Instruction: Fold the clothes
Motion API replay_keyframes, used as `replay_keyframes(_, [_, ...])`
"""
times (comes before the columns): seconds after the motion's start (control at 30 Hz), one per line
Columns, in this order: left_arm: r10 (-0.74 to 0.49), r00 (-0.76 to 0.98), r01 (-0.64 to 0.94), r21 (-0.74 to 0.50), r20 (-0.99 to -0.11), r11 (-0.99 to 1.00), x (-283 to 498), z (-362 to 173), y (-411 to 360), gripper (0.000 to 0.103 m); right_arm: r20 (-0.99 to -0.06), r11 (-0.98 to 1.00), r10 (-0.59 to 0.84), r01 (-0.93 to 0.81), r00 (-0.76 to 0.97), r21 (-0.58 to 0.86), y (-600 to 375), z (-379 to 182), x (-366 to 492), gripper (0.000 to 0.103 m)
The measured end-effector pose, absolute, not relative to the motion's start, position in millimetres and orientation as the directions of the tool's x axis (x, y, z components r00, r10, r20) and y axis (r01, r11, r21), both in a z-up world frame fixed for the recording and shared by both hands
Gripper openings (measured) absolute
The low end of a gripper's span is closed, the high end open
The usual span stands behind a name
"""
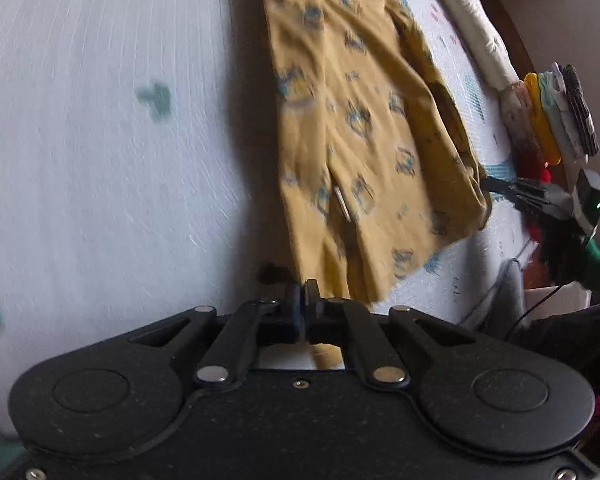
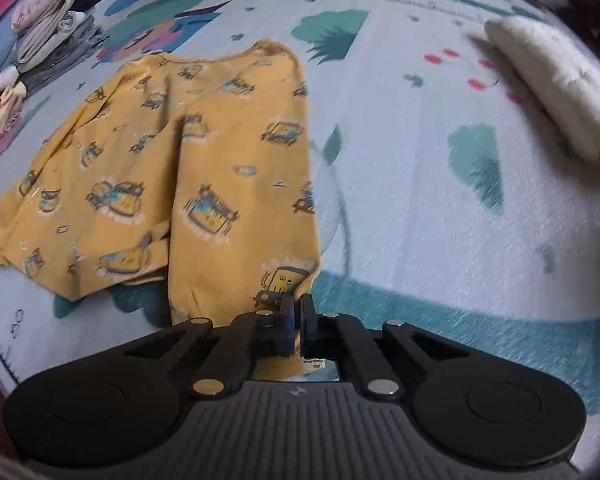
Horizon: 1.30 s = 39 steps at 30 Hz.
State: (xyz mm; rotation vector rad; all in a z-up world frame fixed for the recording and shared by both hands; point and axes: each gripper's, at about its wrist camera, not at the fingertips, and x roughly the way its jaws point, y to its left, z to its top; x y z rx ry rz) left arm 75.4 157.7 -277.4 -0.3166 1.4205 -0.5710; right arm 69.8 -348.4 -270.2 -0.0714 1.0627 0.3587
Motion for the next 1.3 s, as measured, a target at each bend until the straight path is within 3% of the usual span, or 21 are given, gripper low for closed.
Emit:
replay_keyframes(0.27, [-0.427, 0.156, 0.199, -0.395, -0.891, 0.897, 103, -266, 207, 0.0, -0.837, 0.959, 0.115, -0.28, 0.535, -0.048, -379, -255, 100, 0.004])
replay_keyframes(0.7, [-0.126, 0.263, 0.177, -0.08, -0.957, 0.981, 173, -254, 277, 0.001, -0.84, 0.844, -0.143, -0.379, 0.524, -0.38, -431, -278, 188, 0.004])
replay_keyframes(0.8, [0.019, 0.306, 0.168, 0.074, -0.952, 0.983, 171, -255, 264, 0.024, -0.838, 0.81, -0.222, -0.385, 0.498, -0.443, -425, -290, 198, 0.007])
replay_keyframes(0.83, [0.051, 0.339, 0.215, 0.13, -0.939, 0.968, 168, -251, 255, 0.041, -0.824, 0.801, -0.24, -0.375, 0.513, -0.467, -421, -289, 198, 0.011])
replay_keyframes(0.9, [0.072, 0.427, 0.305, 0.219, -0.901, 0.927, 158, -238, 233, 0.044, -0.803, 0.809, -0.227, -0.353, 0.551, -0.471, -415, -280, 191, 0.017])
replay_keyframes(1.0, [0.002, 0.509, 0.384, 0.229, -0.861, 0.895, 139, -217, 196, 0.044, -0.777, 0.838, -0.132, -0.349, 0.616, -0.419, -402, -256, 163, 0.03])
replay_keyframes(1.1, [-0.207, 0.458, 0.527, 0.077, -0.864, 0.846, 117, -214, 152, 0.046, -0.807, 0.81, 0.158, -0.542, 0.569, -0.224, -375, -240, 118, 0.039])
replay_keyframes(1.17, [-0.331, 0.356, 0.632, -0.035, -0.874, 0.774, 98, -222, 124, 0.049, -0.829, 0.697, 0.283, -0.697, 0.482, -0.167, -351, -241, 85, 0.039])
replay_keyframes(1.3, [-0.405, 0.191, 0.732, -0.145, -0.894, 0.665, 57, -244, 84, 0.049, -0.874, 0.47, 0.35, -0.87, 0.336, -0.146, -313, -255, 41, 0.039])
